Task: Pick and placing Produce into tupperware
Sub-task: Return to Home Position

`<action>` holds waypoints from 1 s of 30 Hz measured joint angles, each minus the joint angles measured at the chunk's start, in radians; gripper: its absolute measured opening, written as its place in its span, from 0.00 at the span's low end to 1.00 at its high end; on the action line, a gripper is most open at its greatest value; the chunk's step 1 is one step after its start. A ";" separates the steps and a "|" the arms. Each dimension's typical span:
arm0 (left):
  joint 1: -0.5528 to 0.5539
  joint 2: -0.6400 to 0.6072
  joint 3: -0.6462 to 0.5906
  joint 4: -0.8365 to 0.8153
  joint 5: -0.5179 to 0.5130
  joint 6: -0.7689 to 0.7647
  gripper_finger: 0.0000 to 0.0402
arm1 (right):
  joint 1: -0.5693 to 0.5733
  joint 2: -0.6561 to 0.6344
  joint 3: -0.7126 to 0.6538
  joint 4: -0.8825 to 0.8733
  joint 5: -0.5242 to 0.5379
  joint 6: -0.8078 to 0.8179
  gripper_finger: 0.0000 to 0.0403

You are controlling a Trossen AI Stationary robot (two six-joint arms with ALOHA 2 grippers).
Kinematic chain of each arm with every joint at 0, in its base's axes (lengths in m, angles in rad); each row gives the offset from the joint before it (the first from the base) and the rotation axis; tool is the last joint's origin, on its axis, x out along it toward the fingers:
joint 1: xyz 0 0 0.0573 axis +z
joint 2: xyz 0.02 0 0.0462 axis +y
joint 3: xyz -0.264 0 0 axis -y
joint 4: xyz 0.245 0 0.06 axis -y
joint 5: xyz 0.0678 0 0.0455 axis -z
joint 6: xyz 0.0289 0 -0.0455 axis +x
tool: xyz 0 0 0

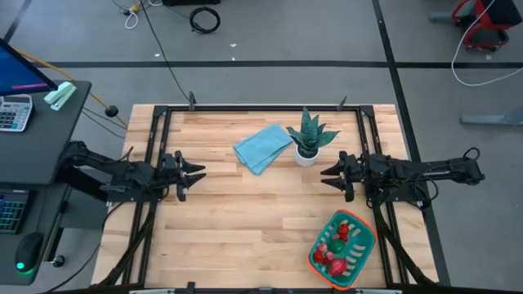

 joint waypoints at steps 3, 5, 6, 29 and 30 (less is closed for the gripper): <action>0.000 0.000 0.000 0.000 0.000 0.001 0.37 | 0.000 0.000 0.000 0.000 0.000 0.000 0.41; 0.000 0.000 0.000 0.000 0.000 -0.002 0.38 | 0.000 0.000 0.000 0.000 0.000 0.000 0.41; 0.000 0.000 0.000 0.000 0.000 -0.006 0.38 | 0.000 0.000 0.000 0.000 0.000 0.000 0.41; 0.000 0.000 -0.001 0.000 0.000 -0.007 0.38 | 0.000 0.000 0.000 0.000 0.000 0.000 0.41; 0.000 0.000 -0.001 0.000 0.000 -0.006 0.38 | 0.000 0.000 0.000 0.000 0.000 0.000 0.41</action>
